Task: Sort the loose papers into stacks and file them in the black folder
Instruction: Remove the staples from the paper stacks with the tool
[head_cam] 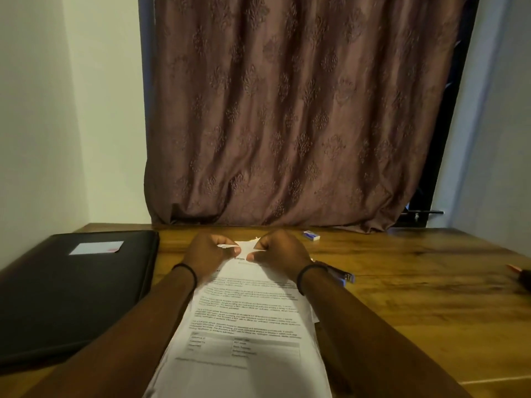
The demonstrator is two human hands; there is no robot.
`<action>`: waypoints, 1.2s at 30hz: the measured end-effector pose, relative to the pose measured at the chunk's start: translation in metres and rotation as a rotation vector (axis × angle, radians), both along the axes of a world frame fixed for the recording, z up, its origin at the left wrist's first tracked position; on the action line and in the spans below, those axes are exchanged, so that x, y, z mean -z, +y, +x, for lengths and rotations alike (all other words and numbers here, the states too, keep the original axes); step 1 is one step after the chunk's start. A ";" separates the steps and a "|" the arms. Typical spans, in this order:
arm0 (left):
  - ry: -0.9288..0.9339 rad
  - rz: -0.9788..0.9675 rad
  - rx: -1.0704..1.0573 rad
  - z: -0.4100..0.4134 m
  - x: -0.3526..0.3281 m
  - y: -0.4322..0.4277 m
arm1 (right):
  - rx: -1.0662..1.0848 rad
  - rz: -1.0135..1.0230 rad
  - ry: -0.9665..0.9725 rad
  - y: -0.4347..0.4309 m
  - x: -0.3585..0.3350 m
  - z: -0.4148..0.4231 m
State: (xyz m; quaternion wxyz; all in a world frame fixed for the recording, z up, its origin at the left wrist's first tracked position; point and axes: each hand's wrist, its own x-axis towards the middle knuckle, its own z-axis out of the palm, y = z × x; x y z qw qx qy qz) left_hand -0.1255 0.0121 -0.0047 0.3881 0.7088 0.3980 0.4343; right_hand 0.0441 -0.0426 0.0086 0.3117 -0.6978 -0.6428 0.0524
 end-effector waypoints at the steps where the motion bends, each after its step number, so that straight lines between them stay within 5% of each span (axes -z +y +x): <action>1: -0.011 0.007 -0.013 0.002 0.006 0.004 | 0.020 -0.014 0.006 0.001 0.003 0.006; 7: -0.046 -0.058 -0.017 0.010 0.025 0.022 | 0.119 -0.092 0.101 0.002 0.017 0.046; 10: -0.047 -0.023 -0.037 0.009 0.032 0.029 | 0.199 0.081 0.120 0.003 0.026 0.062; 12: -0.039 -0.017 -0.046 0.007 0.036 0.033 | 0.367 0.158 -0.034 0.000 0.025 0.079; 18: -0.003 0.042 -0.047 0.008 0.039 0.036 | 0.632 -0.265 -0.244 -0.016 0.023 0.105; 25: 0.001 0.071 -0.051 0.007 0.040 0.035 | 0.681 -0.206 -0.248 -0.020 0.029 0.090; 31: 0.023 0.131 -0.061 0.007 0.042 0.035 | 0.417 0.428 0.229 -0.006 0.010 0.067; 36: 0.020 0.175 -0.058 0.007 0.042 0.033 | 0.146 0.417 0.853 0.024 -0.023 0.023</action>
